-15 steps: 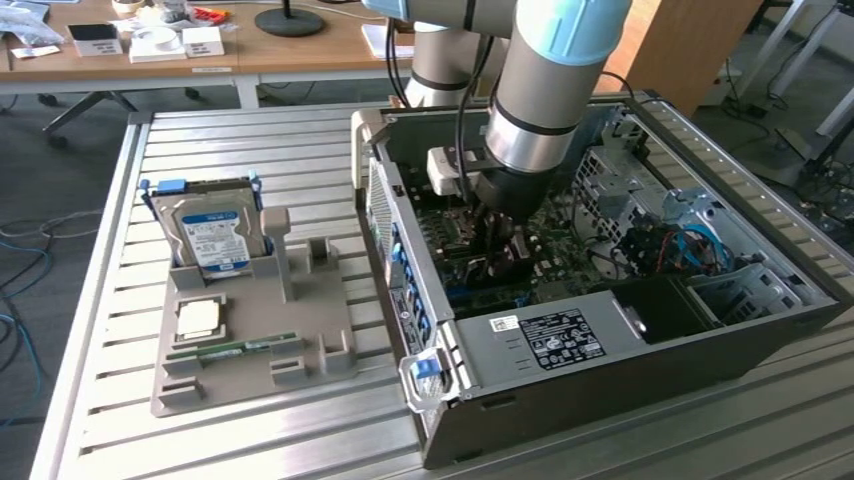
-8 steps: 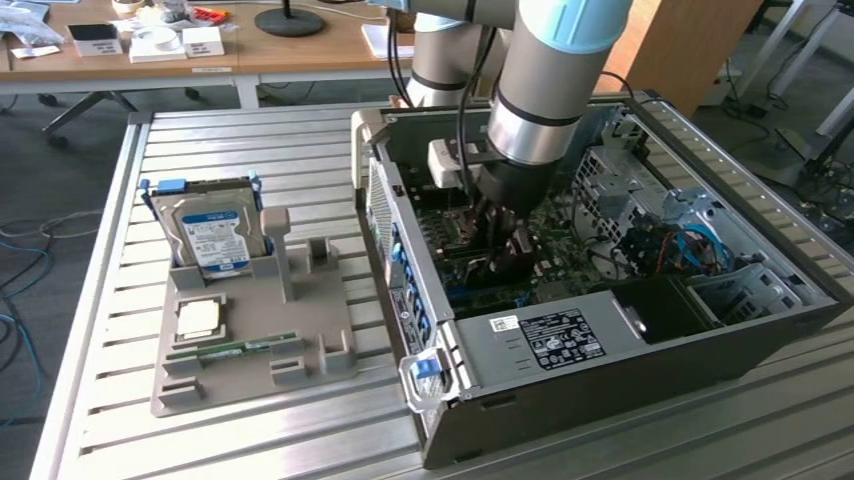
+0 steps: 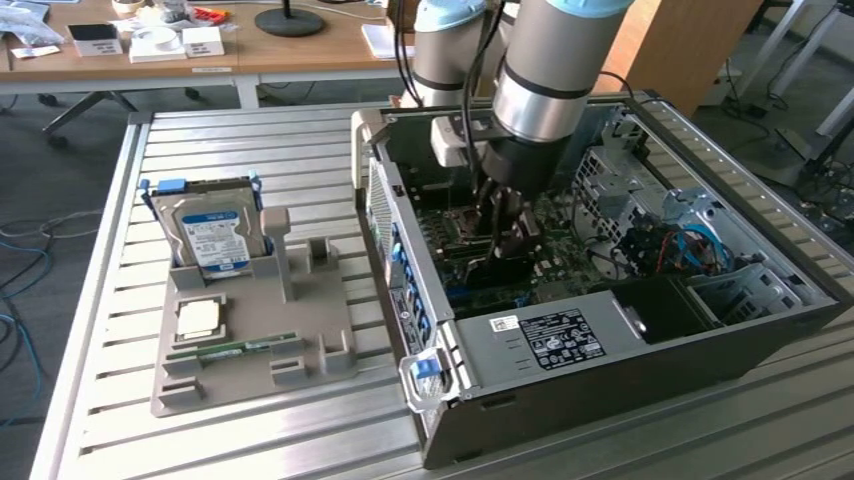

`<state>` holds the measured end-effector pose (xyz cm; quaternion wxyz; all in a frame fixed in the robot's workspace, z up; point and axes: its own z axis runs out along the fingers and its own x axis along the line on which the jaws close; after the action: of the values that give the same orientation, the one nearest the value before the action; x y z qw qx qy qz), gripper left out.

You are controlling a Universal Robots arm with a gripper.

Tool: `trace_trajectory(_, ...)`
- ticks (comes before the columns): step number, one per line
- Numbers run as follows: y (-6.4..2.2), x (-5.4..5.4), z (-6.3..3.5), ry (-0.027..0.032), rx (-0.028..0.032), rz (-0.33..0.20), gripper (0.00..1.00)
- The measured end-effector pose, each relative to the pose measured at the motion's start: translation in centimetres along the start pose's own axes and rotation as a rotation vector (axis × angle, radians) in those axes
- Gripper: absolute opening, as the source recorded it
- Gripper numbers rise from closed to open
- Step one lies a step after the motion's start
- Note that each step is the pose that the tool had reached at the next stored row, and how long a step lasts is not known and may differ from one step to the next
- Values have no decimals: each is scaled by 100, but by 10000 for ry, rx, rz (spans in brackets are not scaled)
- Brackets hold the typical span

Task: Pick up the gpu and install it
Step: 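Insert the gpu into the slot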

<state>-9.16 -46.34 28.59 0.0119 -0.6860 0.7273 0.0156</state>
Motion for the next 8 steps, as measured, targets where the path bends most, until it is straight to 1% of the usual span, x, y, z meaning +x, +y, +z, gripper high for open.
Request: trace_trajectory(8,2,-21,-233,68,5,0,51)
